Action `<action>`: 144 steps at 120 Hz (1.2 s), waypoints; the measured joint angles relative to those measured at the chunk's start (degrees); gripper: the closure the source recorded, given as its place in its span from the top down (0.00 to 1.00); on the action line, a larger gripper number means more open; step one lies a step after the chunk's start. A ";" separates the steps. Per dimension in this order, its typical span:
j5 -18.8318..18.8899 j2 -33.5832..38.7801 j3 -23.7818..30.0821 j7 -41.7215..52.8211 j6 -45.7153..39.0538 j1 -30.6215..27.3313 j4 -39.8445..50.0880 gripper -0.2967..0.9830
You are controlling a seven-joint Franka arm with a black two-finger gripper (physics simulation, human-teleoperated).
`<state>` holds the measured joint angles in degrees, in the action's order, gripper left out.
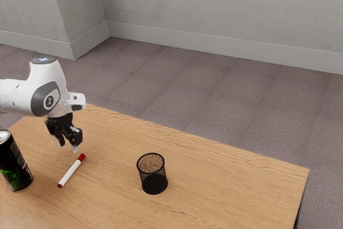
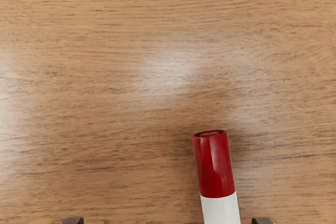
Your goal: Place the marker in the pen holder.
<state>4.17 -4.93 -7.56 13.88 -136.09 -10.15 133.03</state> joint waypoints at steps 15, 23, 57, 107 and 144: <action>-1.17 -1.27 0.08 -3.93 -2.66 1.37 1.37 0.47; -1.58 -2.14 0.09 -5.70 -3.60 1.34 1.50 0.45; -1.50 -5.38 0.25 -11.17 -5.44 1.56 1.18 0.42; -1.23 -6.03 0.37 -15.76 -5.90 1.46 1.28 0.23; -0.83 10.84 6.96 -18.27 -2.83 7.42 -0.40 0.16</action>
<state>3.34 5.91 -0.60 -4.39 -138.92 -2.73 132.63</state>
